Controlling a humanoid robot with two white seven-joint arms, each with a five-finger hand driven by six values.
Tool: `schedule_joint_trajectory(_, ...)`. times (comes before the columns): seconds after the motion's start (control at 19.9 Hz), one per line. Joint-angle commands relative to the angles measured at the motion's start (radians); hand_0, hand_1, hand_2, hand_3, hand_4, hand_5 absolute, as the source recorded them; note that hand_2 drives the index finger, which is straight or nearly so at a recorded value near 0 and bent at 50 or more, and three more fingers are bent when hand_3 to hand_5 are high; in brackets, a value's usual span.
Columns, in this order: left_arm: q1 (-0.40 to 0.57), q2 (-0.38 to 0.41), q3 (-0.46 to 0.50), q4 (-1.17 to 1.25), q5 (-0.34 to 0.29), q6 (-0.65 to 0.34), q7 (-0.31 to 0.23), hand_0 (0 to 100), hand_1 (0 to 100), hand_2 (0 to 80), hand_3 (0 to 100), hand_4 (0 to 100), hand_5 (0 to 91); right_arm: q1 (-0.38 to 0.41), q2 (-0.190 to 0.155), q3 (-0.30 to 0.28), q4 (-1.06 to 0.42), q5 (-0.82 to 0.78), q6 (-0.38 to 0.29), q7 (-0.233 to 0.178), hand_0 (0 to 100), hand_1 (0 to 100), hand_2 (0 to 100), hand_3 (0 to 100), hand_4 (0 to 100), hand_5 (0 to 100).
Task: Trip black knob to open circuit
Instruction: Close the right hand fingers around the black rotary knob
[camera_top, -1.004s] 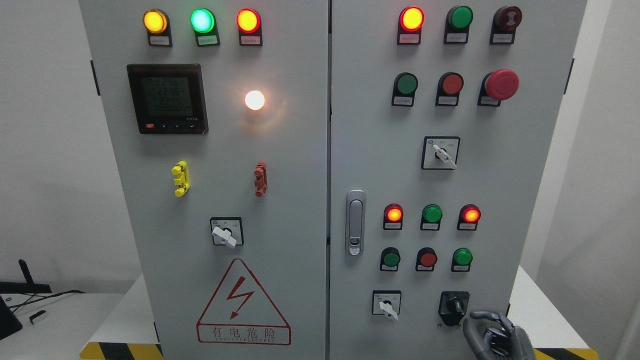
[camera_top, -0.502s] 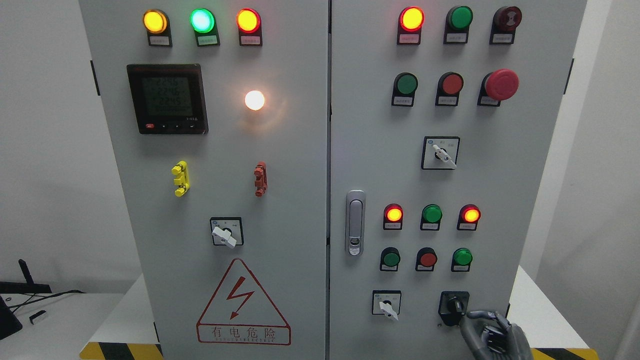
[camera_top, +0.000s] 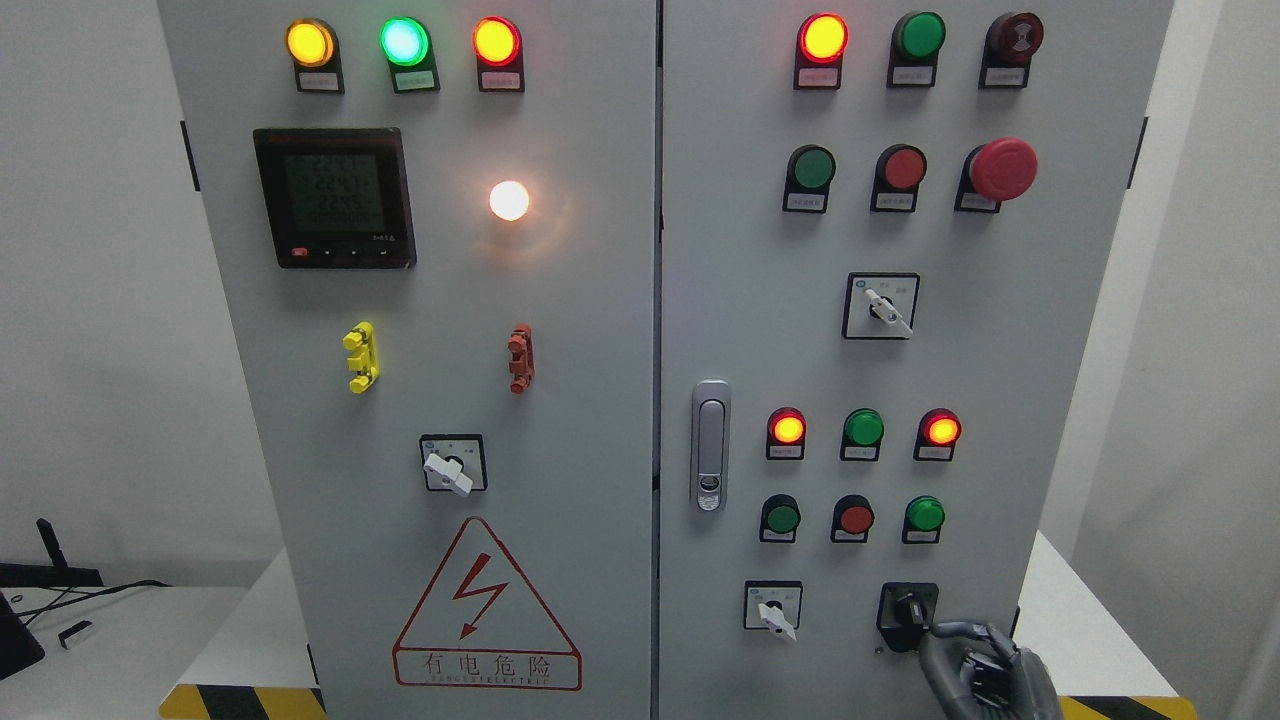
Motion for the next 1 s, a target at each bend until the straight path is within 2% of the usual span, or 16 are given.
schedule_joint_trajectory(0.0,0.0,0.0,0.0,0.0,-0.031,0.0,0.001,12,39,0.0,0,0,0.0,0.006,0.02,0.001,-0.018,0.0,0.0,0.0,43,67,42,100,100,93)
schedule_joint_trajectory(0.95,0.0,0.0,0.0,0.0,-0.031,0.0,0.001,12,39,0.0,0,0,0.0,0.038,0.02,0.013,-0.056,0.002,0.001,0.0,43,67,42,100,100,93)
